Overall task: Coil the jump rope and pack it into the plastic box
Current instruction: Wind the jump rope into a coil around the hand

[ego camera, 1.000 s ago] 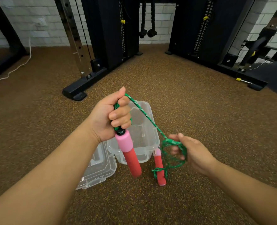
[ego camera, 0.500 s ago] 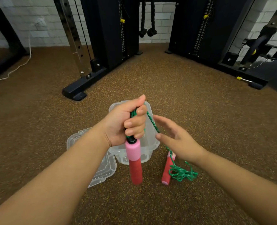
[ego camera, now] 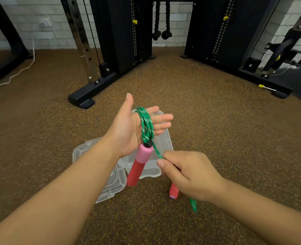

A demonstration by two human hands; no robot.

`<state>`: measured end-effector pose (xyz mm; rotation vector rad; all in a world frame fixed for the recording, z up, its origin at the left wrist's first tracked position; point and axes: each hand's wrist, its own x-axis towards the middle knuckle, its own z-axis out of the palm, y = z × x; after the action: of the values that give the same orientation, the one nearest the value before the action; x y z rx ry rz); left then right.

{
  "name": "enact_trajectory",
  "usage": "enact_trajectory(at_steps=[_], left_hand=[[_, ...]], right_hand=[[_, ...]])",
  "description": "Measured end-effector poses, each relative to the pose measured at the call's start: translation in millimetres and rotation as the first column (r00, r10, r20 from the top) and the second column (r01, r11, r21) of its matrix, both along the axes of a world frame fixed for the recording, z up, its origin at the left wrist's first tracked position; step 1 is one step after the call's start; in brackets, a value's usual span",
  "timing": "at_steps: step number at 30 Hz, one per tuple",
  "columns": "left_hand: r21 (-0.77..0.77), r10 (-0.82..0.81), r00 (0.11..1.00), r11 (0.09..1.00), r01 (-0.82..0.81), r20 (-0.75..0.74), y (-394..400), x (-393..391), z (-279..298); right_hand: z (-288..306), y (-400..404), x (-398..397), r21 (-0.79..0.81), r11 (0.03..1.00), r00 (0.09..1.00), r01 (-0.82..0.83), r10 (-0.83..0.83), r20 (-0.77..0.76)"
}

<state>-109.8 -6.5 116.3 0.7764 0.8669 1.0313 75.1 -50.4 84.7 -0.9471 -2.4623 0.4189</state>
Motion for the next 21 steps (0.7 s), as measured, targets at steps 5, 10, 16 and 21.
enact_trajectory(at_steps=[5, 10, 16, 21], left_hand=[[-0.047, -0.331, 0.929, 0.944, 0.328, -0.162, -8, 13, -5], [-0.106, -0.569, 0.801, 0.822, 0.559, -0.185, -13, 17, -4], [-0.078, -0.691, 0.697, 0.718, 0.691, -0.191, -21, 16, 5], [-0.013, -0.485, 0.873, 0.874, 0.485, -0.047, -23, 17, 1]], right_hand=[[29, 24, -4, -0.222, 0.974, 0.945, -0.047, -0.029, -0.327], [37, 51, 1, -0.192, 0.975, 0.930, 0.112, -0.171, -0.326], [5, 62, -5, -0.342, 0.925, 0.902, 0.164, -0.281, -0.328], [-26, 47, -15, -0.590, 0.807, 0.828, 0.021, -0.345, -0.443]])
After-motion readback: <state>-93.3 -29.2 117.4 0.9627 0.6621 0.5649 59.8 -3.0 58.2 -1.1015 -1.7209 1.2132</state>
